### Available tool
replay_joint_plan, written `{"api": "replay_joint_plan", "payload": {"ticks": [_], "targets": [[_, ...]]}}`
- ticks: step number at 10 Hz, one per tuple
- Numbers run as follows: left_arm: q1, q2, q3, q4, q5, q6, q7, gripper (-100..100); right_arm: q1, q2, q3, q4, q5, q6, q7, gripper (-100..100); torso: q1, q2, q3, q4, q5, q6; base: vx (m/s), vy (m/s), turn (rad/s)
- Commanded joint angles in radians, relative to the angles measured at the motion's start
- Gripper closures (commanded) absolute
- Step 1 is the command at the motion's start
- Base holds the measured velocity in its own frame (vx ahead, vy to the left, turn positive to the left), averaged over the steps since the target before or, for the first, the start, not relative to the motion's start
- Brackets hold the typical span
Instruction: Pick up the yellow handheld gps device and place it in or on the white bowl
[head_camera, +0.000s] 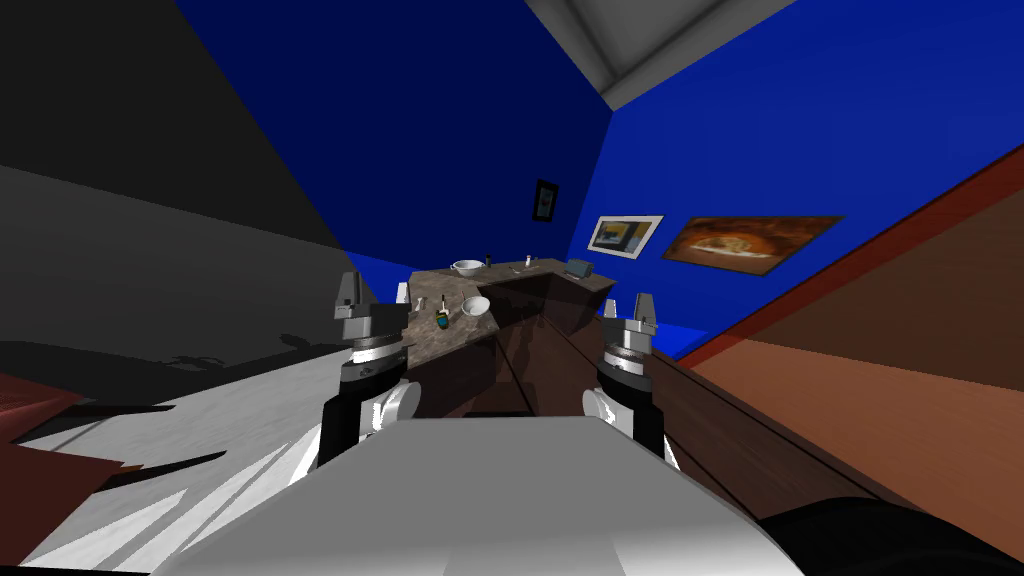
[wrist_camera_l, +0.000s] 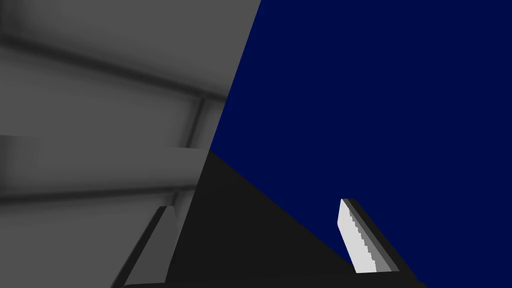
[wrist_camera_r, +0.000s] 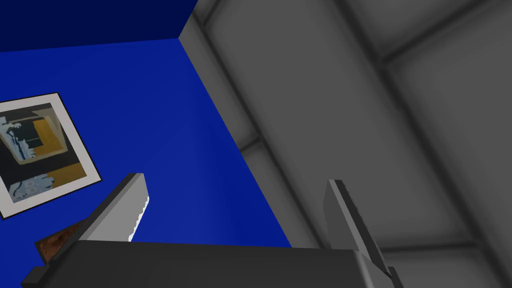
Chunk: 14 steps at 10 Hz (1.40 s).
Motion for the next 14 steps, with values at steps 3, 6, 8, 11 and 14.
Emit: {"api": "replay_joint_plan", "payload": {"ticks": [3,6,8,11,14], "targets": [[-0.009,0.086,-0.001,0.014,0.024,0.009,0.014,-100,0.000,0.000,0.000,0.000,0.000,0.000,0.000,0,0.000,-0.001,0.000,0.000,0.000,0.000,0.011,-0.005,0.043],[-0.024,0.147,-0.003,0.036,0.064,0.024,0.035,-100,0.000,0.000,0.000,0.000,0.000,0.000,0.000,0,-0.001,-0.001,-0.001,0.000,0.000,0.000,0.019,-0.014,0.076],[-0.047,0.188,-0.008,0.071,0.117,0.047,0.063,-100,0.000,0.000,0.000,0.000,0.000,0.000,0.000,0,-0.001,-0.002,-0.001,0.000,0.000,0.000,0.030,-0.039,0.155],[-0.075,0.213,-0.012,0.118,0.180,0.075,0.098,-100,0.000,0.000,0.000,0.000,0.000,0.000,0.000,0,-0.003,-0.002,-0.001,-0.001,-0.001,0.000,0.031,-0.044,0.119],[-0.104,0.231,-0.015,0.175,0.250,0.104,0.141,-100,0.000,0.000,0.000,0.000,0.000,0.000,0.000,0,-0.002,-0.002,-0.001,-0.001,-0.001,0.000,0.027,-0.041,0.122]]}}
